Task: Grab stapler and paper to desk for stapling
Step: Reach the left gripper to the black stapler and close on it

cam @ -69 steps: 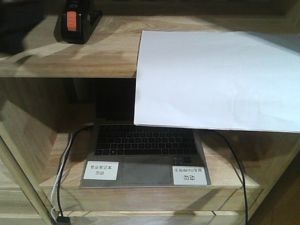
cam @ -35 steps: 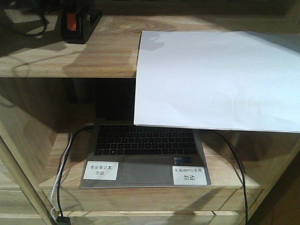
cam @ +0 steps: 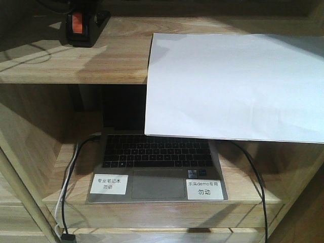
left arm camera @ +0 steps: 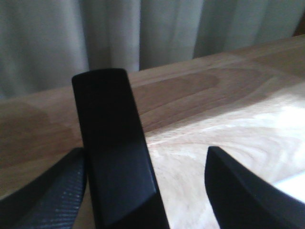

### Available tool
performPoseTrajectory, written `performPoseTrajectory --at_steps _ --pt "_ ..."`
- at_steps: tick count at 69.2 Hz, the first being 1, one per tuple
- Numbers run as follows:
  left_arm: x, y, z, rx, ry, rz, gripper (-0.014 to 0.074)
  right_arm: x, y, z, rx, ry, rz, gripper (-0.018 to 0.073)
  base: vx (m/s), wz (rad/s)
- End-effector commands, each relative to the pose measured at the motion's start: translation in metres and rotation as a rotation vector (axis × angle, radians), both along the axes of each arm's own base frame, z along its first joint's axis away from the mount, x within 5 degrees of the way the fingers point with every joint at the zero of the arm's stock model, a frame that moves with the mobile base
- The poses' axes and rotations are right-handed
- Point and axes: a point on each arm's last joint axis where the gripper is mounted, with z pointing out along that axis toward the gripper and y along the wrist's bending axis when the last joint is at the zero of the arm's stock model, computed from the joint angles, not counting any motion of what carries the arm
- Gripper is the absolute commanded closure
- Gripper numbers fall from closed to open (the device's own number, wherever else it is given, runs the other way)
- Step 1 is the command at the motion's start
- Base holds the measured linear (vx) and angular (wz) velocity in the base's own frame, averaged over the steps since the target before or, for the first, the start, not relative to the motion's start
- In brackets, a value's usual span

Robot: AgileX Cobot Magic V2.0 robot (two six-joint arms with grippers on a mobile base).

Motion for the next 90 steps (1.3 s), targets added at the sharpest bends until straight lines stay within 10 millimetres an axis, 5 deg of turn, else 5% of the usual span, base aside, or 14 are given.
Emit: performPoseTrajectory --at_steps 1,11,19,34,51,73,90 --pt "-0.007 0.002 0.023 -0.060 -0.079 0.017 0.0094 -0.001 0.000 0.006 -0.003 -0.081 0.001 0.0569 0.00 0.00" --pt "0.000 0.003 0.017 -0.061 -0.049 0.059 0.0116 -0.001 0.000 0.006 -0.003 -0.081 0.001 0.0569 0.00 0.00" --pt "0.003 0.004 0.014 -0.040 -0.039 0.089 0.0215 -0.001 0.000 0.006 -0.003 -0.081 0.001 0.0569 0.00 0.00" --pt "0.002 0.006 0.017 -0.032 -0.061 0.094 0.0605 -0.001 0.000 0.006 -0.003 -0.081 0.001 0.0569 0.00 0.00" --pt "-0.010 0.008 0.026 -0.030 -0.082 0.081 0.0603 -0.001 0.000 0.006 -0.003 -0.082 0.001 0.0569 0.00 0.00" --pt "-0.065 0.007 0.051 0.008 -0.180 -0.036 0.0603 -0.001 0.000 0.006 -0.003 -0.082 0.001 0.0569 0.00 0.00" --pt "-0.106 0.018 0.034 -0.041 -0.216 -0.082 0.0603 -0.001 0.000 0.006 -0.003 -0.082 0.001 0.0569 0.00 0.00"
